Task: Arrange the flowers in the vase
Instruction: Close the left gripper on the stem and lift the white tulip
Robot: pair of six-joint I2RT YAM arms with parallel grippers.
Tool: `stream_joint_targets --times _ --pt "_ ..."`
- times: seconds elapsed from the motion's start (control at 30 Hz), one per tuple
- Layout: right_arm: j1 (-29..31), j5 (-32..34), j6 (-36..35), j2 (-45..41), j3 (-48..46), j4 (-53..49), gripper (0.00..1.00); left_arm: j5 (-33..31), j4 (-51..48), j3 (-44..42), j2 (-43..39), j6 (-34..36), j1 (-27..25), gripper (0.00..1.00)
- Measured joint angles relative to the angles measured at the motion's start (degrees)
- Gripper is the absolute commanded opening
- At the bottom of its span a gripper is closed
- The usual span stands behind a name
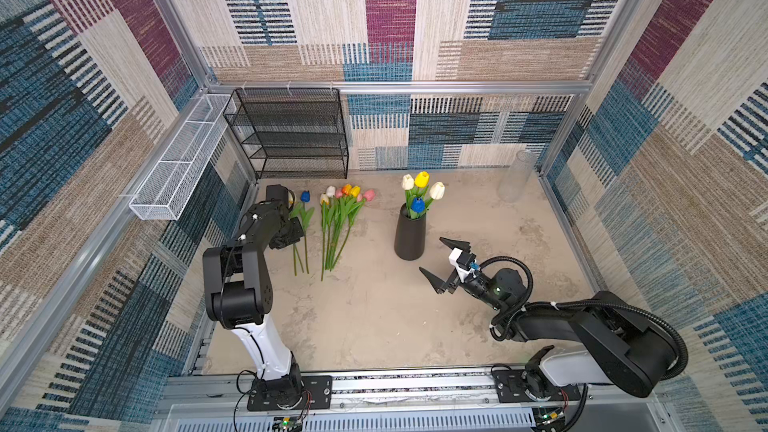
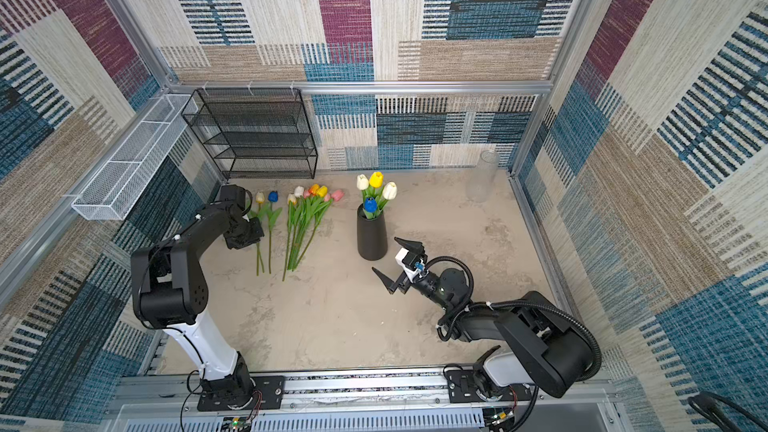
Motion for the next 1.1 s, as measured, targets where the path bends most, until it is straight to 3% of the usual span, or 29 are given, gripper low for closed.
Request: stream_joint_targets --times 0.03,0.07,0.1,0.2,0.33,0.43,0.57,0.63,0.83,1.1 --pt "0.00 -0.02 0.04 0.00 0.04 0.00 1.00 0.02 -0.09 0.28 0.81 0.24 0.00 0.23" --pt "0.00 -0.28 0.17 0.00 0.07 0.00 1.00 0.13 -0.42 0.90 1.95 0.31 0.00 0.05" --pt "0.00 -0.46 0.17 0.00 0.07 0.00 1.00 0.13 -0.42 1.55 3.08 0.39 0.00 0.00" --pt "0.00 -0.48 0.17 -0.04 0.07 0.00 1.00 0.22 -0.20 1.86 4.07 1.01 0.02 0.07" --pt "0.00 -0.46 0.17 -0.04 0.07 0.00 1.00 0.17 0.11 1.90 4.04 1.01 0.02 0.07" --pt "0.00 -0.48 0.17 -0.04 0.07 0.00 1.00 0.15 0.09 2.43 4.55 1.03 0.02 0.20" --pt "0.00 -0.48 0.17 -0.07 0.07 0.00 1.00 0.59 0.02 2.75 5.73 1.01 0.02 0.27" --pt "0.00 -0.48 0.17 -0.15 0.07 -0.02 1.00 1.66 -0.02 3.02 6.45 0.98 0.02 0.26" --pt "0.00 -0.48 0.17 -0.24 0.07 -0.02 1.00 1.97 0.02 3.54 8.15 0.81 0.04 0.09" --pt "0.00 -0.57 0.17 -0.26 0.07 -0.02 1.00 2.60 -0.13 3.69 7.58 0.79 0.07 0.00"
